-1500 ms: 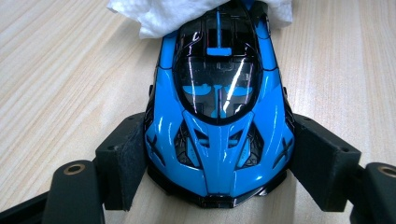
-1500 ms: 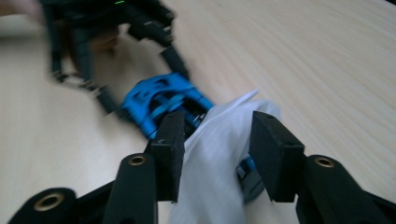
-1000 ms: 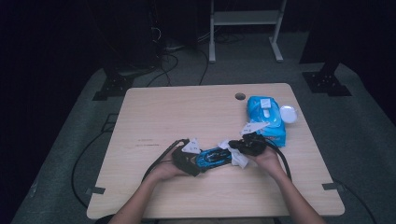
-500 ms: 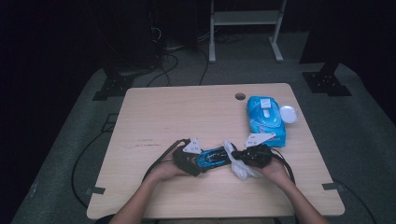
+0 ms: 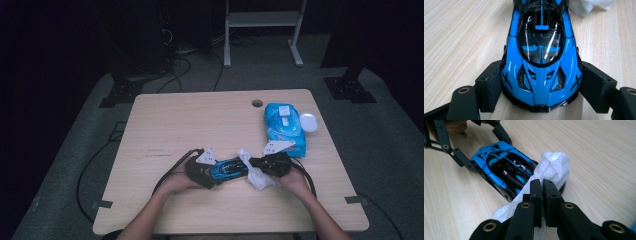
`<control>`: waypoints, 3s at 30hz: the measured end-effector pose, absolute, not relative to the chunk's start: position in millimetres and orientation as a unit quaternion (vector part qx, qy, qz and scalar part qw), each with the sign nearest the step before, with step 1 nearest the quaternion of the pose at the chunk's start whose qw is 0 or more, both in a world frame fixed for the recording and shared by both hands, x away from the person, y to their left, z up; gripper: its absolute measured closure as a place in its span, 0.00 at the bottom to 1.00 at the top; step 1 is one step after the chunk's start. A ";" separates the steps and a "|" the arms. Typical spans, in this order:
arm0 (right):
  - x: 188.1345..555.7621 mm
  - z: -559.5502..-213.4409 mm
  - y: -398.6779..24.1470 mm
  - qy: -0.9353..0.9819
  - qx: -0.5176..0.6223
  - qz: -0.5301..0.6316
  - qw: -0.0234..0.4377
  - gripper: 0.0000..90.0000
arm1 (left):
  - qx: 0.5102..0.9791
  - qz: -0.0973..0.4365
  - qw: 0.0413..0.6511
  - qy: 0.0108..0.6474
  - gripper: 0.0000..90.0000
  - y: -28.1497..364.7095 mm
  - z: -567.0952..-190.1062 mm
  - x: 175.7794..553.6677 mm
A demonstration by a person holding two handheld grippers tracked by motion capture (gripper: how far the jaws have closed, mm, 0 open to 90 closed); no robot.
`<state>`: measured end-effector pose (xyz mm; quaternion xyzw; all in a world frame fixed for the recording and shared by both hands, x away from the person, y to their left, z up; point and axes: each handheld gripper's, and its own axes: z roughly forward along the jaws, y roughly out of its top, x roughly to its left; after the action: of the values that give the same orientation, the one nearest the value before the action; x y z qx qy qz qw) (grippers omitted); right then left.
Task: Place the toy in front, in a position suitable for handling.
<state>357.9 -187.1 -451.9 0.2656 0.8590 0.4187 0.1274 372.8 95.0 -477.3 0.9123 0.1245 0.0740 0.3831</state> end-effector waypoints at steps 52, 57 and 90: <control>391.3 -446.2 -149.4 0.863 0.278 0.392 0.156 0.72 | 0.912 0.073 0.385 0.122 0.28 94.7 -477.7 373.4; 390.1 -451.4 -149.7 0.866 0.266 0.386 0.172 0.92 | 0.912 0.073 0.384 0.122 0.28 95.3 -477.5 373.4; 355.1 -451.5 -167.4 0.864 0.252 0.422 0.104 0.96 | 0.911 0.071 0.386 0.125 0.28 95.0 -477.9 373.5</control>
<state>355.1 -167.4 -451.5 0.2522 0.8644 0.4225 0.1036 373.5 95.0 -477.9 0.9114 0.1246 0.0708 0.3858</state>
